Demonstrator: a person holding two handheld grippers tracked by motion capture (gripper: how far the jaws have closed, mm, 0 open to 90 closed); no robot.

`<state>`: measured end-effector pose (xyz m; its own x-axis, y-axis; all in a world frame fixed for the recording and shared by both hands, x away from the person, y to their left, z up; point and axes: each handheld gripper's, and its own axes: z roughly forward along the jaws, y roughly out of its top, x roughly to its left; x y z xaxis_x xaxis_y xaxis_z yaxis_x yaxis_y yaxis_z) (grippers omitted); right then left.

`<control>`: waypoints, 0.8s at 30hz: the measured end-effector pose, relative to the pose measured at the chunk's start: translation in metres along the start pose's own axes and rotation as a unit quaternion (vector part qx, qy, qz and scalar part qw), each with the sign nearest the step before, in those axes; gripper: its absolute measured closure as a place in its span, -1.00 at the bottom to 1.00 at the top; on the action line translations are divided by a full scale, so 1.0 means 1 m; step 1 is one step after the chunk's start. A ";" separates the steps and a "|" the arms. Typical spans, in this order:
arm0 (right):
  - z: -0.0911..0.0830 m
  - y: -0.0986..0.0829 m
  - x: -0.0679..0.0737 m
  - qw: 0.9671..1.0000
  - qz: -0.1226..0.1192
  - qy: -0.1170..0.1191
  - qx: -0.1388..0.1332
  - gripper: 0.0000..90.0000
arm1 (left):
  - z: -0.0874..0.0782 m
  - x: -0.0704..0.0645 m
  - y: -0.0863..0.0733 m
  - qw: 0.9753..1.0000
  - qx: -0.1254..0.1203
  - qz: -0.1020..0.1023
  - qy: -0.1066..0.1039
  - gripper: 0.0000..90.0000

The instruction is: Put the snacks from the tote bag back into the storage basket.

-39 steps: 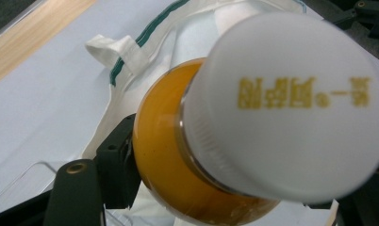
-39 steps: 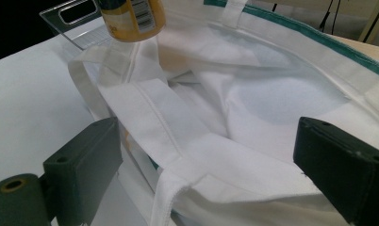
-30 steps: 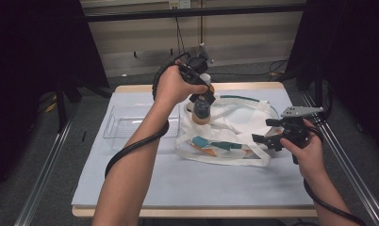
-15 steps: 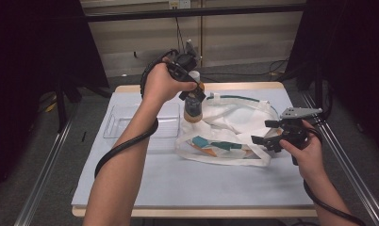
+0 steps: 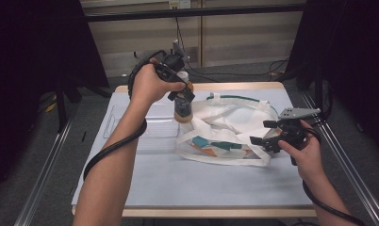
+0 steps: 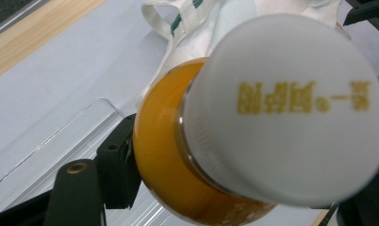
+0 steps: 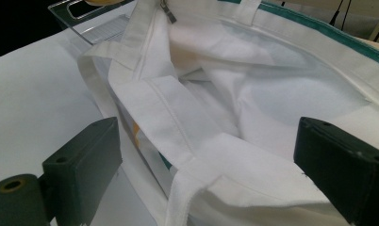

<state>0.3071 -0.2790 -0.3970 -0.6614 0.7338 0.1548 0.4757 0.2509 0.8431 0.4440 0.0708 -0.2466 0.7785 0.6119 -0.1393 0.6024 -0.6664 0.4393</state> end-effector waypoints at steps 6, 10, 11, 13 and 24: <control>0.003 0.001 0.003 1.000 -0.003 0.001 0.003 -0.82 | -0.007 0.010 -0.011 1.000 -0.012 -0.012 0.009 -0.33; 0.005 0.003 0.004 1.000 -0.005 0.002 0.005 -0.83 | -0.005 0.014 -0.019 0.999 -0.013 -0.027 0.012 -0.33; 0.005 0.003 0.005 1.000 -0.004 0.002 0.004 -0.82 | -0.004 0.016 -0.021 1.000 -0.010 -0.026 0.015 -0.33; 0.006 0.003 0.005 1.000 -0.006 0.001 0.005 -0.82 | -0.003 0.018 -0.023 0.999 -0.009 -0.032 0.013 -0.33; 0.004 0.004 0.006 1.000 -0.005 -0.001 0.001 -0.83 | 0.006 0.025 -0.035 0.999 -0.004 -0.034 0.027 -0.33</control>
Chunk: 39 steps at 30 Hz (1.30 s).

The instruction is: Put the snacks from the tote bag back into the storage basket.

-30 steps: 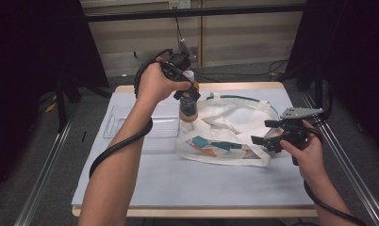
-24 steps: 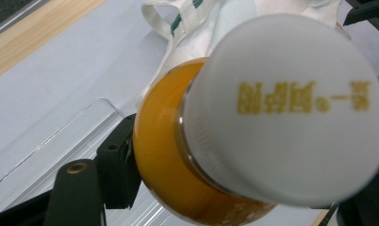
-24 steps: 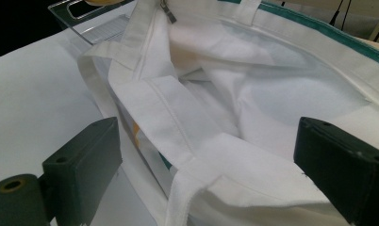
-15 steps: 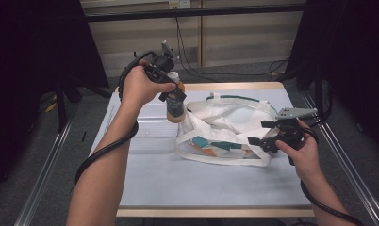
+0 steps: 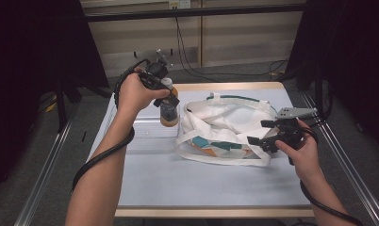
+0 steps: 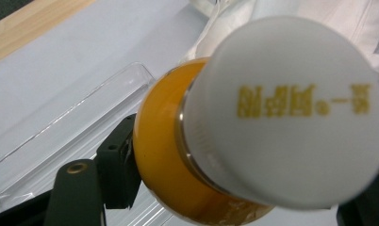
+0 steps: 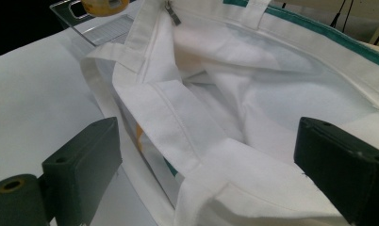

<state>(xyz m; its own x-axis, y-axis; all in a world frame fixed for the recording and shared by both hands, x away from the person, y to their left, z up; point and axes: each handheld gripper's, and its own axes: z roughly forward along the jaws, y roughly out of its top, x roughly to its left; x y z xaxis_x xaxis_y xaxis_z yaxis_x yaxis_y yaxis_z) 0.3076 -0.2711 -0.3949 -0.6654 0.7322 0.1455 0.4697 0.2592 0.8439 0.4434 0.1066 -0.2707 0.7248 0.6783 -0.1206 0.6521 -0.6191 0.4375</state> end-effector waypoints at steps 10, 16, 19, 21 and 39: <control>-0.001 0.002 0.001 1.000 -0.006 0.003 -0.001 -0.83 | 0.013 0.007 -0.014 1.000 0.006 -0.008 0.007 -0.33; 0.001 0.003 0.002 1.000 -0.006 0.005 -0.001 -0.83 | 0.027 0.011 -0.025 1.000 0.012 -0.016 0.005 -0.33; 0.002 0.004 0.002 1.000 -0.009 0.007 -0.001 -0.83 | 0.034 0.013 -0.029 1.000 0.016 -0.020 -0.004 -0.33; 0.003 0.003 0.002 1.000 -0.010 0.008 -0.001 -0.83 | 0.038 0.013 -0.031 1.000 0.020 -0.020 -0.003 -0.33; -0.001 0.002 0.002 1.000 -0.007 0.004 -0.001 -0.83 | 0.072 0.017 -0.053 0.999 0.023 -0.032 -0.019 -0.33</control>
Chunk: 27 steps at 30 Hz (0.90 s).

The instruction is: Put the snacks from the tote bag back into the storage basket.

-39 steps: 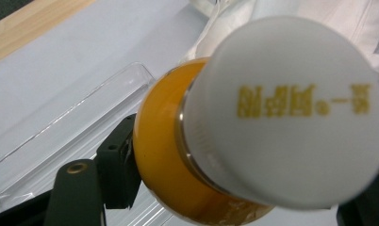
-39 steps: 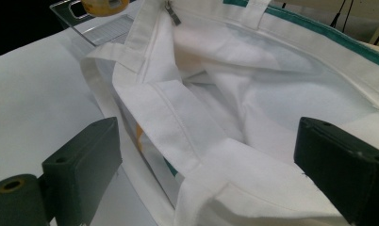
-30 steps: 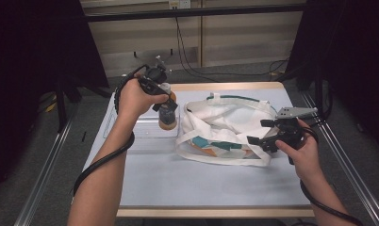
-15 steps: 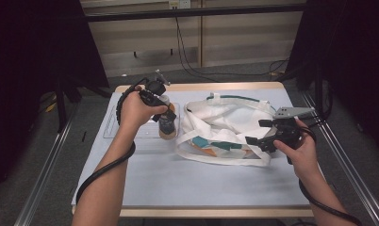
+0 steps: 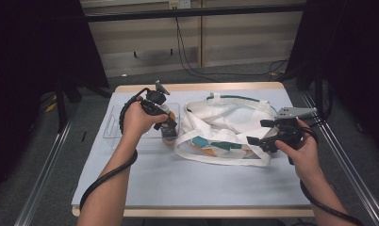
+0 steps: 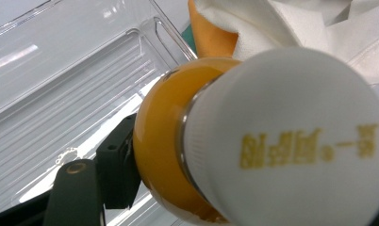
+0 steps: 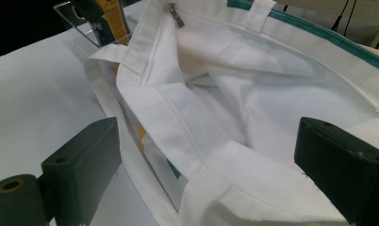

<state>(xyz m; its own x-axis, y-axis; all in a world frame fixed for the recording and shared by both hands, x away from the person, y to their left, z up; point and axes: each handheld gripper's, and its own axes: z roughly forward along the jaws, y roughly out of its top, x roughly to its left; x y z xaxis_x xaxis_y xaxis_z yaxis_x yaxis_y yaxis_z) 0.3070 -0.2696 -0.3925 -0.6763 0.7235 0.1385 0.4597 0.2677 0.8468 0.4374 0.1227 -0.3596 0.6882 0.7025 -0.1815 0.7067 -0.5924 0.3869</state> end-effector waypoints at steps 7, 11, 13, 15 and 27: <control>0.000 0.000 0.000 1.000 0.000 -0.001 0.001 -0.83 | 0.007 0.001 -0.005 1.000 0.004 0.004 0.001 -0.34; 0.000 0.000 -0.001 1.000 0.000 -0.001 0.000 -0.83 | 0.007 -0.002 -0.006 1.000 0.000 0.015 0.006 -0.34; 0.000 0.000 -0.001 1.000 0.000 -0.002 0.000 -0.83 | 0.007 -0.003 -0.006 1.000 0.001 0.016 0.006 -0.35; 0.001 0.000 0.000 1.000 0.000 0.001 0.000 -0.83 | 0.004 -0.002 -0.007 1.000 -0.008 0.017 0.001 -0.47; 0.000 0.001 0.000 1.000 -0.002 0.000 -0.001 -0.83 | -0.017 -0.001 -0.036 0.997 -0.072 -0.002 0.006 -0.78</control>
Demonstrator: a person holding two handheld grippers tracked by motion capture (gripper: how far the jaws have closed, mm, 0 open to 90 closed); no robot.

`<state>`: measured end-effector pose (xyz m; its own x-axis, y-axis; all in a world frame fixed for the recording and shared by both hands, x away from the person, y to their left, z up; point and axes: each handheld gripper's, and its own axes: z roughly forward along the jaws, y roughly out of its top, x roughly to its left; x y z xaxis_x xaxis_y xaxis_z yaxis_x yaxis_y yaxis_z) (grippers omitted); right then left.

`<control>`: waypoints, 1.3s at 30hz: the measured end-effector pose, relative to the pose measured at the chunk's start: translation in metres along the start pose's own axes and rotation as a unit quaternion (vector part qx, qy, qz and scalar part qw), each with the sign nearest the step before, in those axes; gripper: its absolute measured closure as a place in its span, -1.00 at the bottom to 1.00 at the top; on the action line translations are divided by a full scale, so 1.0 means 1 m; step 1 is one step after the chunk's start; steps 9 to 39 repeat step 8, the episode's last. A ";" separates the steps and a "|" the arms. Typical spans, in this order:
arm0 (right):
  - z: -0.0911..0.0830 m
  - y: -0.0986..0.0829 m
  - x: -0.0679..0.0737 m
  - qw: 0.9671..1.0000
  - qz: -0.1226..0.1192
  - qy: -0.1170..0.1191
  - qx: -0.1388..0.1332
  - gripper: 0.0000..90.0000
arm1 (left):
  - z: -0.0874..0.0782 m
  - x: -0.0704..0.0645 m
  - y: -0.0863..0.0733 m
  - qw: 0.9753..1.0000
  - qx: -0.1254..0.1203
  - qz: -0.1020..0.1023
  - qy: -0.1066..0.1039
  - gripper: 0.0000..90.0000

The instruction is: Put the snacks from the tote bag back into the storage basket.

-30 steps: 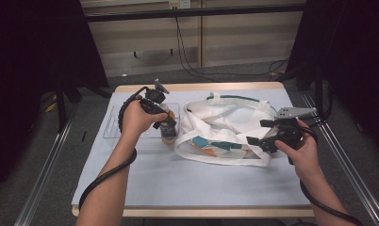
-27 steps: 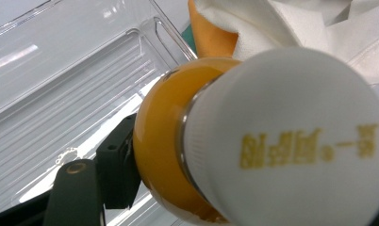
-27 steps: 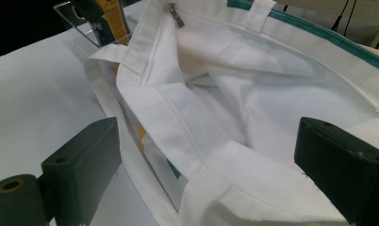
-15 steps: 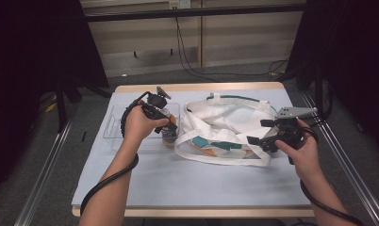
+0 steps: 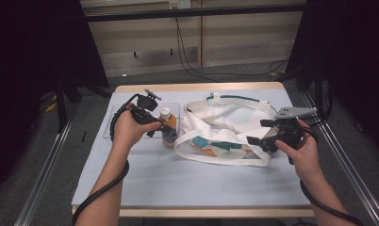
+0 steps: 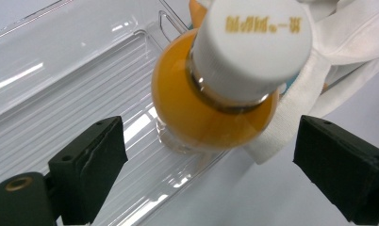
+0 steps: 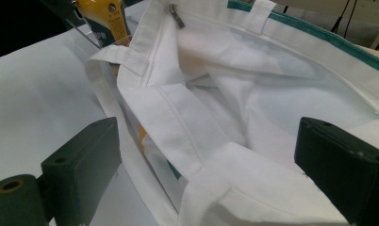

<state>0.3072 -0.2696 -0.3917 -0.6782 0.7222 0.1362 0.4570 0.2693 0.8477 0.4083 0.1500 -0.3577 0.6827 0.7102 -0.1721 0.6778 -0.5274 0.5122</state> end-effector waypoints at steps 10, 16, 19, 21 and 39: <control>0.001 0.001 0.001 1.000 0.000 0.001 -0.001 -0.83 | -0.007 0.004 -0.013 1.000 -0.015 -0.008 0.008 -0.80; 0.001 0.001 0.001 1.000 0.000 0.001 -0.001 -0.83 | -0.007 0.004 -0.013 1.000 -0.015 -0.008 0.008 -0.80; 0.001 0.001 0.001 1.000 0.000 0.001 -0.001 -0.83 | -0.007 0.004 -0.013 1.000 -0.015 -0.008 0.008 -0.80; 0.001 0.001 0.001 1.000 0.000 0.001 -0.001 -0.83 | -0.007 0.004 -0.013 1.000 -0.015 -0.008 0.008 -0.80; 0.001 0.001 0.001 1.000 0.000 0.001 -0.001 -0.83 | -0.007 0.004 -0.013 1.000 -0.015 -0.008 0.008 -0.80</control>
